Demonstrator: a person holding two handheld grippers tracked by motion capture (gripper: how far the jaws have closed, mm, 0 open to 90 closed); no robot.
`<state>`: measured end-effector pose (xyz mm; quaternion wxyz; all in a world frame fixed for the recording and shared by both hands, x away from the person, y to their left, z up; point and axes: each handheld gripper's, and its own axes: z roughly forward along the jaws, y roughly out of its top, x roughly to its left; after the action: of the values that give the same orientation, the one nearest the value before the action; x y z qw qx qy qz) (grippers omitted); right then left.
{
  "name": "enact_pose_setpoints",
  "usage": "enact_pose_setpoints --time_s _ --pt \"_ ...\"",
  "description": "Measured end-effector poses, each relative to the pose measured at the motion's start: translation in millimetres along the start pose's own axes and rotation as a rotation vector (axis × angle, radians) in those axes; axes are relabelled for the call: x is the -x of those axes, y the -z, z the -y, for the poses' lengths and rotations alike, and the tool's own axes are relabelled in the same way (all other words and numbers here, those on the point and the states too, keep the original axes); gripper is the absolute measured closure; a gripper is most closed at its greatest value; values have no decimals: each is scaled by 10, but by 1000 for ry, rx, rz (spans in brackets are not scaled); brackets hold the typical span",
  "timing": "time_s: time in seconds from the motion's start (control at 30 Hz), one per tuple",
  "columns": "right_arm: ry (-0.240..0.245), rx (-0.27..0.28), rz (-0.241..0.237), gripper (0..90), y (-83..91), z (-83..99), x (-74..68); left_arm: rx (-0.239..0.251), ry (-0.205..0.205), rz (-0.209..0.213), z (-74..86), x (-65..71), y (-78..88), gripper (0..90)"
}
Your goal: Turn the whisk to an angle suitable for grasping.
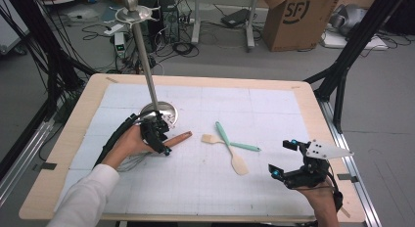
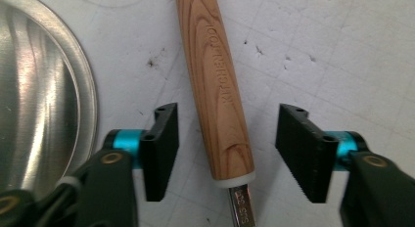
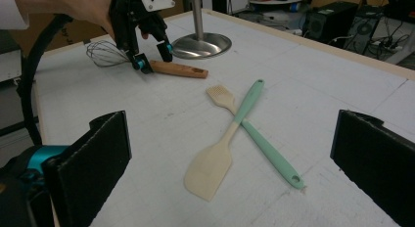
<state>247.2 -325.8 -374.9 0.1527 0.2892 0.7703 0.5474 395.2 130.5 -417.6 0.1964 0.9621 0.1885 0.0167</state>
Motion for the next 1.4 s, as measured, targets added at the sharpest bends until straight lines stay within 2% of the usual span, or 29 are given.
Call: enact_pose_setpoints --time_s 0.07,0.1,0.2,0.3,0.33,0.43,0.5,0.6,0.7,0.83,1.03,1.07,1.1,1.2,1.4 --pt "1 1 0 3 0 0 0 -13 2 -2 3 -2 -10 497" --pt "1 2 -1 3 1 -1 -1 -24 5 -11 5 -2 -20 579" --pt "4 2 2 3 4 0 3 -39 -3 -35 2 11 -16 655" --pt "2 3 1 3 9 1 3 -49 29 -48 -4 25 -11 678" --pt "-1 4 2 3 16 2 3 -56 7 -57 -2 28 -5 695" --pt "4 8 5 3 24 2 9 -77 -5 -48 7 53 19 696" --pt "1 10 5 3 34 0 9 -69 -26 -47 16 77 68 697" --pt "2 14 7 3 44 -4 11 1 -29 -23 12 133 218 699" --pt "1 14 6 3 44 -6 8 61 -60 -5 -39 218 416 700" --pt "5 10 6 3 34 -12 -1 165 -105 29 -125 344 649 702" --pt "9 10 0 3 26 -21 -15 249 -156 61 -209 481 880 703" --pt "10 9 -2 3 25 -22 -15 274 -179 75 -222 525 943 703" --pt "15 10 -6 3 24 -23 -13 274 -179 75 -222 525 943 703" --pt "16 12 -13 3 25 -28 -18 323 -210 102 -221 584 1039 703" --pt "44 28 -65 3 18 -117 -50 394 -241 120 -161 683 1234 704"
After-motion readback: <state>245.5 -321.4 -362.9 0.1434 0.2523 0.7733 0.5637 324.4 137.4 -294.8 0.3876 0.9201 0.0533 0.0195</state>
